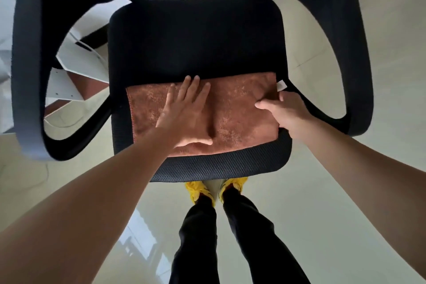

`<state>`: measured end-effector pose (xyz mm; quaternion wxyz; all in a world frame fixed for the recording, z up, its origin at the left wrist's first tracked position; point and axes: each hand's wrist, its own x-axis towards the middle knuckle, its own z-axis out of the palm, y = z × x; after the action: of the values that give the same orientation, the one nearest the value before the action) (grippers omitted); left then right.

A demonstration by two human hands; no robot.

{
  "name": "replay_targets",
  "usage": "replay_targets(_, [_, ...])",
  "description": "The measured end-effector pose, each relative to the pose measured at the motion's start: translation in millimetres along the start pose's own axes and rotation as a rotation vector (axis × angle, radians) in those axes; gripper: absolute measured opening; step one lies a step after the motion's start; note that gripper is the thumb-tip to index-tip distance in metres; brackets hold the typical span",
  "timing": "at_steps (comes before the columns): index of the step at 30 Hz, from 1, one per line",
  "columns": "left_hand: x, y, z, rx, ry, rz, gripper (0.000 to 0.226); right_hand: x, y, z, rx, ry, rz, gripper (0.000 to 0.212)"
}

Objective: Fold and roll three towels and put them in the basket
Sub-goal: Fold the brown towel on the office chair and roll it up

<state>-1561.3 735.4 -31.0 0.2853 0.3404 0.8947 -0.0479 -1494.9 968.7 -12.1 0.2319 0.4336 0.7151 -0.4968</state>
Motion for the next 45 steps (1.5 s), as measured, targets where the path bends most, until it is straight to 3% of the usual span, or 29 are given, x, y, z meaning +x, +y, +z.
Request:
replay_targets(4, [-49.8, -38.1, -12.2, -0.284, 0.354, -0.291, 0.067, -33.0, -33.1, -8.3, -0.038, -0.073, -0.218, 0.027])
replay_targets(7, [-86.9, -65.7, -6.5, -0.402, 0.330, -0.559, 0.030, -52.6, -61.0, 12.1, -0.045, -0.132, -0.306, 0.033])
replay_targets(13, [-137.3, -96.5, 26.5, -0.619, 0.051, -0.781, 0.034, -65.5, -99.2, 111.1, -0.101, -0.186, -0.324, 0.027])
replay_targets(20, [-153.1, -119.5, 56.1, -0.746, 0.092, -0.723, 0.033, -55.5, -103.2, 218.2, -0.310, -0.159, -0.286, 0.030])
replay_targets(25, [-158.2, -126.0, 63.5, -0.758, 0.116, -0.650, 0.029, -60.0, -98.5, 244.8, -0.309, -0.309, -0.203, 0.053])
replay_targets(27, [-159.9, -121.3, 59.5, -0.753, 0.150, -0.650, 0.027, -58.4, -102.1, 232.5, -0.194, -0.304, -0.184, 0.040])
replay_targets(30, [-155.9, -101.8, 45.7, -0.692, 0.351, -0.520, 0.021, -46.8, -113.6, 198.2, 0.011, -0.091, -0.191, 0.007])
replay_targets(33, [-132.3, -89.7, 34.1, -0.495, 0.512, -0.266, 0.023, -31.8, -119.9, 177.0, 0.118, -0.046, -0.078, 0.009])
replay_targets(38, [-90.0, -86.5, 33.9, -0.158, 0.092, -0.171, 0.058, -1.2, -126.2, 159.6, 0.295, -0.097, 0.081, 0.011])
replay_targets(42, [-102.3, -73.5, 39.8, -0.122, 0.214, -0.155, 0.040, -4.0, -129.2, 139.0, 0.242, 0.082, -0.063, 0.007])
replay_targets(45, [-114.8, -59.4, 52.2, -0.143, 0.277, -0.082, 0.026, -38.0, -104.1, 139.1, 0.212, -0.050, -0.055, 0.008])
